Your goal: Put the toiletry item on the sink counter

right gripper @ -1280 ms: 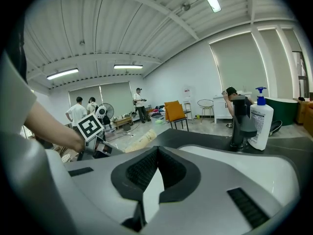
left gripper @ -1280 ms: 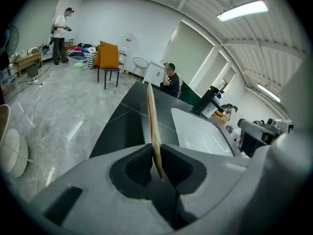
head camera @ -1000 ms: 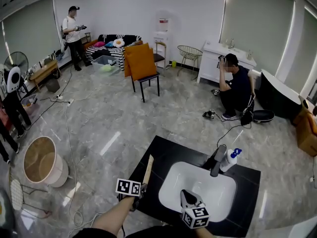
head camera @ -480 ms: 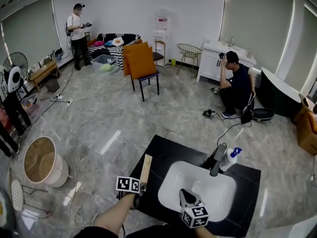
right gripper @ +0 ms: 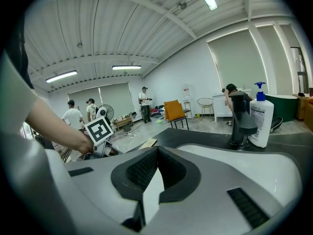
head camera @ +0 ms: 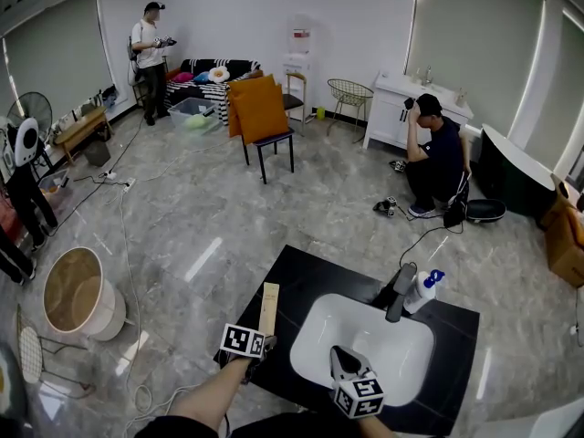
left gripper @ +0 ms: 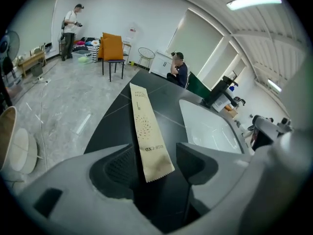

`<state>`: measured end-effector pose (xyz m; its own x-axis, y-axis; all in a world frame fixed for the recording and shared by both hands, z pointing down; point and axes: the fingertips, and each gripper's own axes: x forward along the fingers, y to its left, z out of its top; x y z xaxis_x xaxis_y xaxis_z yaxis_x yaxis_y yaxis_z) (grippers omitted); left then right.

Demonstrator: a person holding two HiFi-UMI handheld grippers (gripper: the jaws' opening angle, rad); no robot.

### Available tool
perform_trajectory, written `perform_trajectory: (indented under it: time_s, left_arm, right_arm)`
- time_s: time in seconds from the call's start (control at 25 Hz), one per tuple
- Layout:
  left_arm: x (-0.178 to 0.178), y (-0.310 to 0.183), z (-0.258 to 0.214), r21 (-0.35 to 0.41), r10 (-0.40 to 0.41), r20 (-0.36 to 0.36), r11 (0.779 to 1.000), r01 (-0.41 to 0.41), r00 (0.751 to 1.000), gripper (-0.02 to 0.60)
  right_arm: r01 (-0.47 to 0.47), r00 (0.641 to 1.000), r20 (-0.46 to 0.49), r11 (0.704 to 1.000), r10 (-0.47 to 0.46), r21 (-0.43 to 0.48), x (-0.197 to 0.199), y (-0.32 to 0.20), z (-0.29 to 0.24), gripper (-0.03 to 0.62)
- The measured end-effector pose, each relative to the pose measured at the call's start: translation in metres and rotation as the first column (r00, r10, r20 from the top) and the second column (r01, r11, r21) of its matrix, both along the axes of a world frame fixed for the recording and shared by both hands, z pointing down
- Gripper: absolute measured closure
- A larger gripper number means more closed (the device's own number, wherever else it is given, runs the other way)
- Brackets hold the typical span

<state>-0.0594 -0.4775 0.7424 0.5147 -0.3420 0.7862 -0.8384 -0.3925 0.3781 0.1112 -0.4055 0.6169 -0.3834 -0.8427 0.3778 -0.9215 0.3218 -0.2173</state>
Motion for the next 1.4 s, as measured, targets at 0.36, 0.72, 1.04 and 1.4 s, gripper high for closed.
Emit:
perform_trajectory:
  time_s: [0.36, 0.72, 1.04, 1.4]
  left_arm:
    - [-0.011, -0.006, -0.038, 0.233, 0.006, 0.035, 0.972, -0.014, 0.999, 0.308]
    - [-0.047, 0.013, -0.097, 0.442, -0.096, -0.043, 0.891, 0.105, 0.994, 0.473]
    - [-0.083, 0.061, -0.148, 0.566, -0.118, -0.105, 0.809, 0.157, 0.987, 0.575]
    - [-0.108, 0.13, -0.189, 0.664, -0.073, -0.14, 0.733, 0.149, 0.987, 0.574]
  right_arm:
    - [0.021, 1.0, -0.004, 1.0, -0.021, 0.012, -0.006, 0.004, -0.004, 0.595]
    - [0.052, 0.998, -0.025, 0.998, -0.051, 0.03, -0.026, 0.017, -0.013, 0.595]
    - [0.069, 0.997, -0.034, 0.995, -0.067, 0.074, -0.051, 0.035, -0.031, 0.594]
    - [0.071, 0.996, -0.054, 0.993, -0.066, 0.094, -0.07, 0.074, -0.038, 0.594]
